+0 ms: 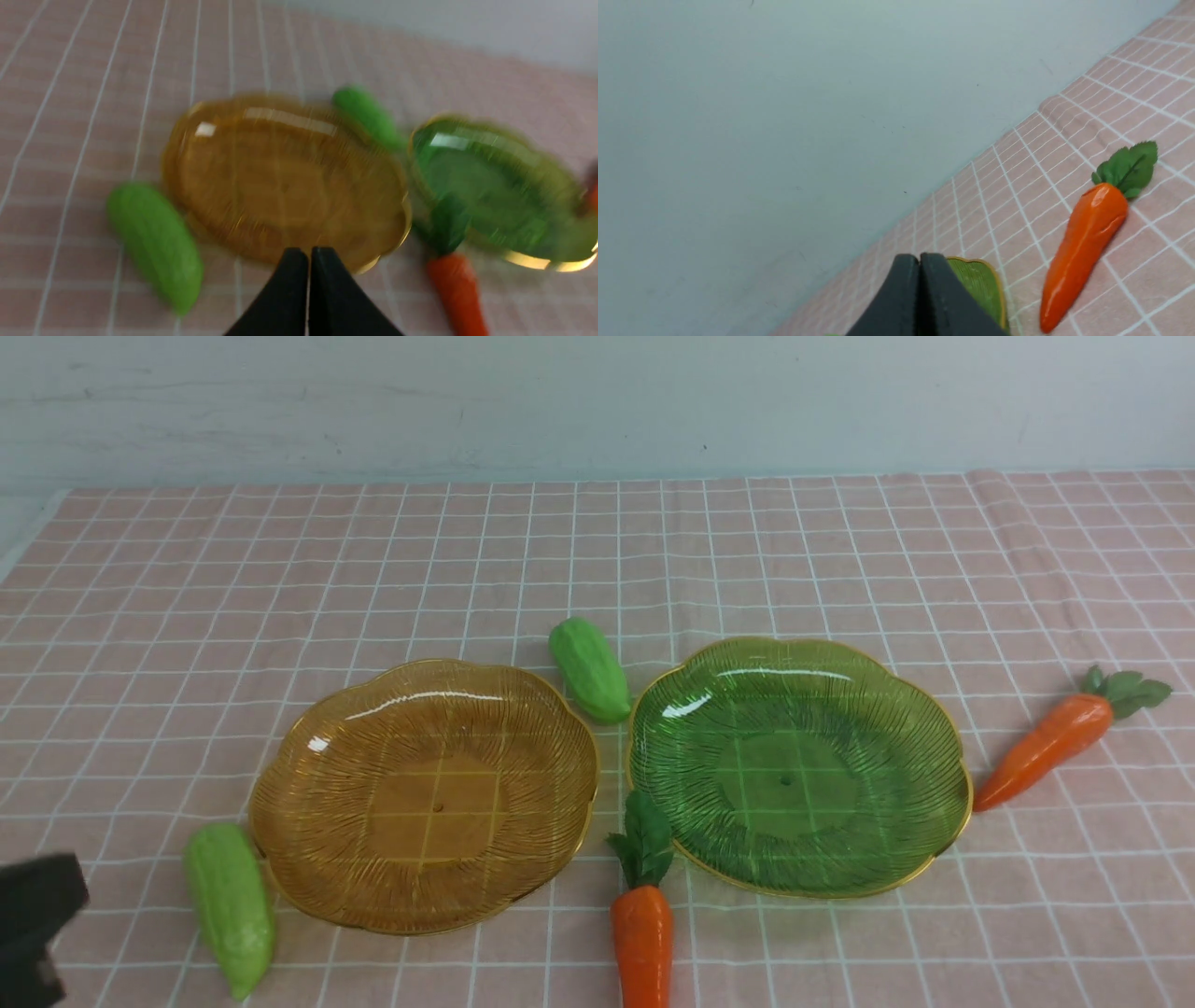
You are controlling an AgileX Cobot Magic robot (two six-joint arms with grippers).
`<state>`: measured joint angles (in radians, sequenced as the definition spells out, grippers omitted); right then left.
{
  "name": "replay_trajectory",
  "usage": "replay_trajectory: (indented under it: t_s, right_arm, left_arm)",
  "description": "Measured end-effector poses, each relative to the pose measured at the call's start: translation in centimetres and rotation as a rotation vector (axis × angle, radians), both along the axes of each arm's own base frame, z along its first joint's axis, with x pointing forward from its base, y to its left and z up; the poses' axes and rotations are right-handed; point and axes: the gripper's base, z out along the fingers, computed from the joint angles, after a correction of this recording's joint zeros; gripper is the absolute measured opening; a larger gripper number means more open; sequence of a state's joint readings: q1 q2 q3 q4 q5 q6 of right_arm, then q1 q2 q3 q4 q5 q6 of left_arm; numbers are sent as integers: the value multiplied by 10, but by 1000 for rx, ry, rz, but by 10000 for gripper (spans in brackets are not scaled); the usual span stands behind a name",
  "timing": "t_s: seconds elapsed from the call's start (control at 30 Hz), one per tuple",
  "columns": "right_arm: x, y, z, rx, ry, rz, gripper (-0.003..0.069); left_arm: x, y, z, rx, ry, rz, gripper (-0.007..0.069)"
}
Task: Put different types of vegetables on the plate.
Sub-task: 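Put the green cucumber next to the left plate into that plate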
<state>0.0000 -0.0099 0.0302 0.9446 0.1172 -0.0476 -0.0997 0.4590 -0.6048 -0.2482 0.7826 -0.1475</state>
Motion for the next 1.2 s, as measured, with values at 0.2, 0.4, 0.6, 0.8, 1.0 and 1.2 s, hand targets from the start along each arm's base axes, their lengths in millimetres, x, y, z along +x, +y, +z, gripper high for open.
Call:
replay_trajectory:
  t_s: [0.2, 0.4, 0.6, 0.8, 1.0, 1.2]
  right_arm:
    - [0, 0, 0, 51, 3, 7, -15]
    - [-5, 15, 15, -71, 37, 160, -15]
    - [-14, 29, 73, -303, 76, 334, -15]
    - [12, 36, 110, -572, 429, 554, -15]
    - [21, 35, 105, -606, 514, 593, -14]
    - [21, 35, 106, -609, 510, 591, -14]
  left_arm:
    - [45, 2, -34, 144, 410, -2, -3]
    - [87, -1, -63, 160, 544, 10, -3]
    - [115, -4, -84, 143, 583, 36, -3]
    - [137, -5, -112, 159, 636, 32, 47]
    - [146, -6, -127, 177, 667, 24, 269]
    - [152, -4, -137, 215, 681, 15, 539]
